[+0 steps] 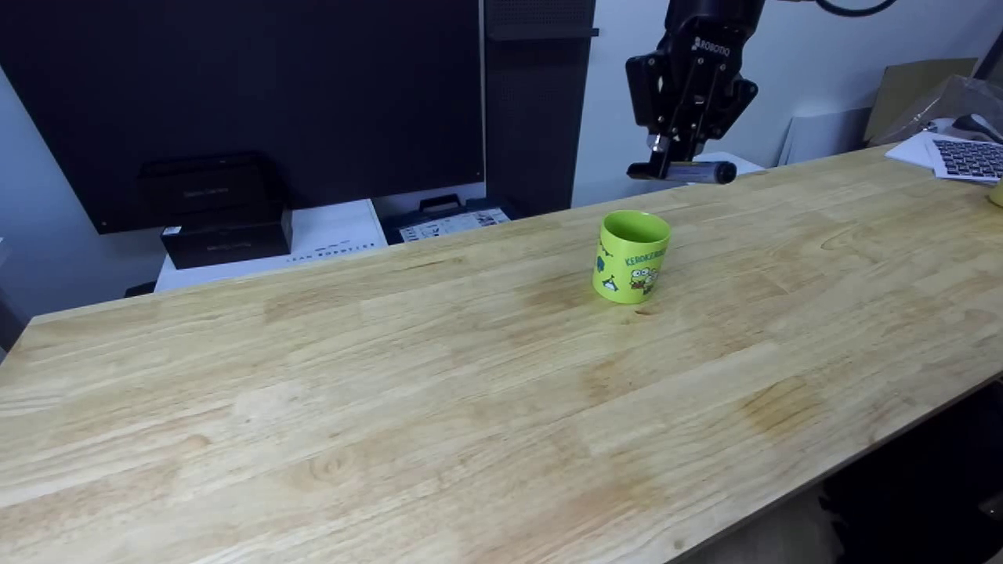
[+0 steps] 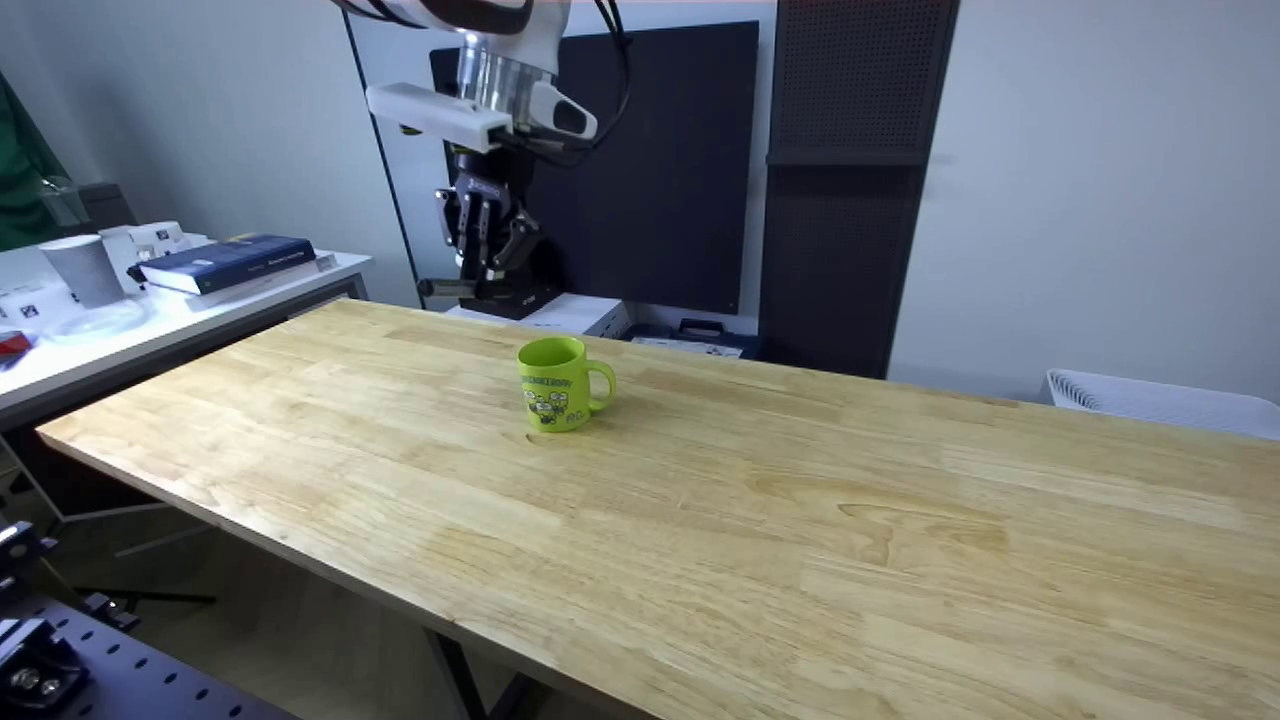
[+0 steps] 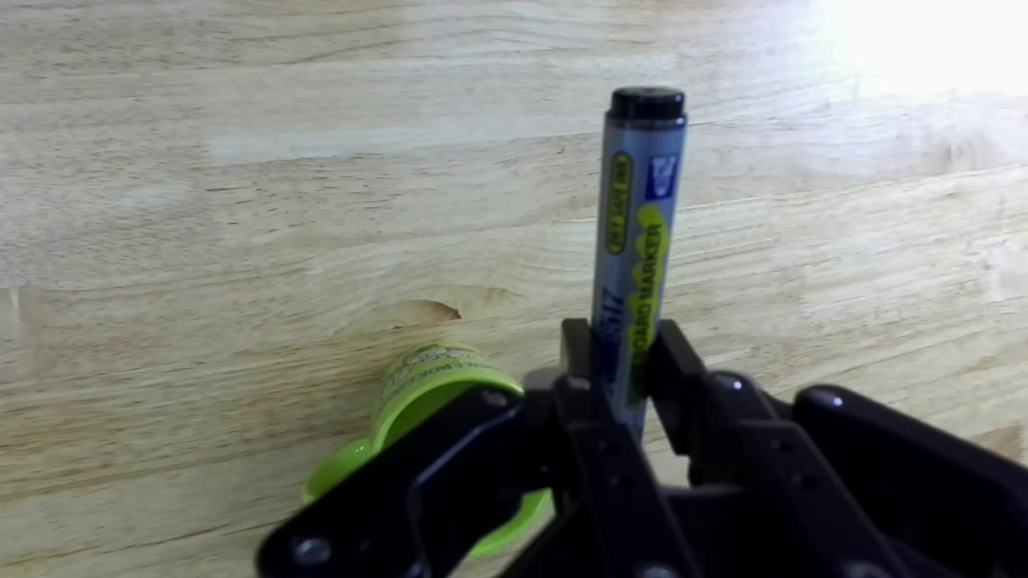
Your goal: Pick up the black marker and put it inside the yellow mug
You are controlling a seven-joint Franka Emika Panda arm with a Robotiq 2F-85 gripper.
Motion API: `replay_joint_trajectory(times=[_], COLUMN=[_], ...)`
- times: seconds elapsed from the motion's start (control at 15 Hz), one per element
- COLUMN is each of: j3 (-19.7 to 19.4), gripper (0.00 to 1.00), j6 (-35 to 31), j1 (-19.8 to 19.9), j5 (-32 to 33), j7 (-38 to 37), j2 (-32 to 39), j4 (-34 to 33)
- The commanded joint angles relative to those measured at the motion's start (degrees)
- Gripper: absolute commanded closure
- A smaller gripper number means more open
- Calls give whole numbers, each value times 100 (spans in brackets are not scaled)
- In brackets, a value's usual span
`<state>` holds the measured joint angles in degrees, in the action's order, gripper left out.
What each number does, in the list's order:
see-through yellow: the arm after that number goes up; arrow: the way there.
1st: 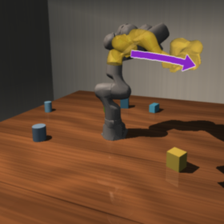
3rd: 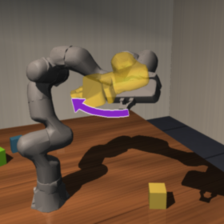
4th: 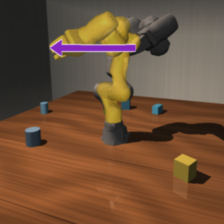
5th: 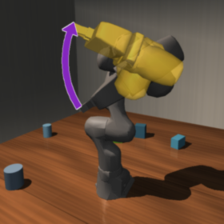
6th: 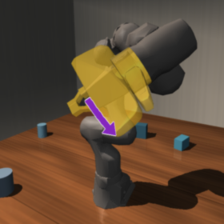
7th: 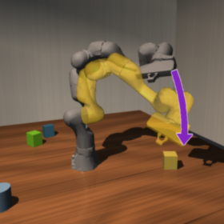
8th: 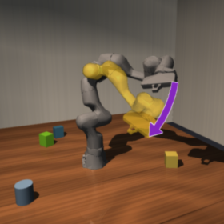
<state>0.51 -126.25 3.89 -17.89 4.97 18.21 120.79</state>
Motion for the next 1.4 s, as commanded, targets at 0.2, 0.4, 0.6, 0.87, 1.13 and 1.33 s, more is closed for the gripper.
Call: replay_joint_trajectory(times=[0.2, 0.4, 0.6, 0.87, 1.13, 1.33], j3=[-31, -109, -194, -131, -80, -46], gripper=[95, 95, 95, 95, 95, 95], j6=[690, 1090, 1090, 777, 852, 958], j1=[211, 344, 441, 496, 500, 545], j5=[-399, -682, -986, -1354, -1600, -1802], j7=[-75, -175, -355, -202, -414, -444], j2=[134, 254, 407, 701, 1172, 1325], j4=[-268, -427, -549, -792, -1294, -1417])
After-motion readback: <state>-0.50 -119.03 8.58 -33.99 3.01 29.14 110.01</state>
